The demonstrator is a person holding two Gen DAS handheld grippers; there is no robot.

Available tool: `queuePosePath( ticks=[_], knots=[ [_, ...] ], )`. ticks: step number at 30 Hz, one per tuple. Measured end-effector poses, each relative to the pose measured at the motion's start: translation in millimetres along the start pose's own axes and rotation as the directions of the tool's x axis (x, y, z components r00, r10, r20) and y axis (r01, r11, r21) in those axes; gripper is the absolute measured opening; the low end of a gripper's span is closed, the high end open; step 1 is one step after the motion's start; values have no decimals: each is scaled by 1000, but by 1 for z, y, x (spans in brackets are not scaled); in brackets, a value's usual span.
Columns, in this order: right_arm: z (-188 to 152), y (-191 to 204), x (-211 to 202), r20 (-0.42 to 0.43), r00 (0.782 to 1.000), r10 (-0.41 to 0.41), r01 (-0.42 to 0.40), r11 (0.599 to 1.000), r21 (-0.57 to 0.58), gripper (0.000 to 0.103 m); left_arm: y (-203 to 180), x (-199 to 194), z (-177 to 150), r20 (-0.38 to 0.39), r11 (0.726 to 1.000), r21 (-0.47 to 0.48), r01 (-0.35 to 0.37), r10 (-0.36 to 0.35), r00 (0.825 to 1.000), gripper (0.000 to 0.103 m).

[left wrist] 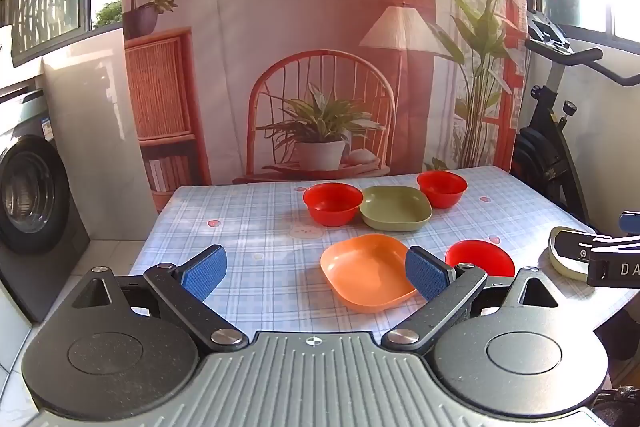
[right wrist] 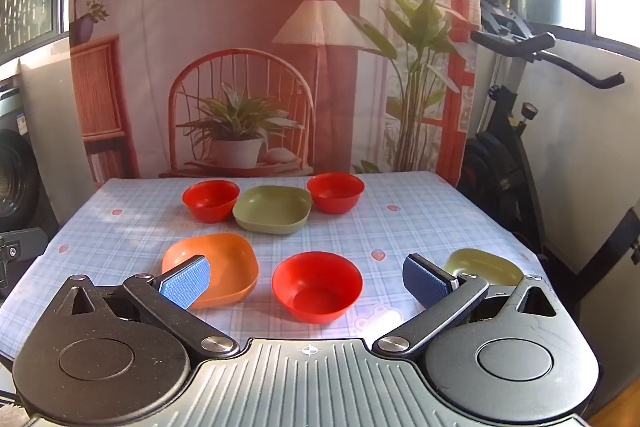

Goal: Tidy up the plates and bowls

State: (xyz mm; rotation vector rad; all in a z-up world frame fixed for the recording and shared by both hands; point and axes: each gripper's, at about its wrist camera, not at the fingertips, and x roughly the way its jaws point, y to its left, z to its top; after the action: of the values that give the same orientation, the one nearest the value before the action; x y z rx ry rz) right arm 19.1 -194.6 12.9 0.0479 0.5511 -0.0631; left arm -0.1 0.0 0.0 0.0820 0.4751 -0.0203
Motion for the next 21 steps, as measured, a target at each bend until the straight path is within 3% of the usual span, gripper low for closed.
queuePosePath(
  ticks=[21],
  knots=[
    [0,0,0,-2,1000,1,-1,1000,1,103,0,0,0,2,1000,-10,5,-5,1000,97]
  ],
)
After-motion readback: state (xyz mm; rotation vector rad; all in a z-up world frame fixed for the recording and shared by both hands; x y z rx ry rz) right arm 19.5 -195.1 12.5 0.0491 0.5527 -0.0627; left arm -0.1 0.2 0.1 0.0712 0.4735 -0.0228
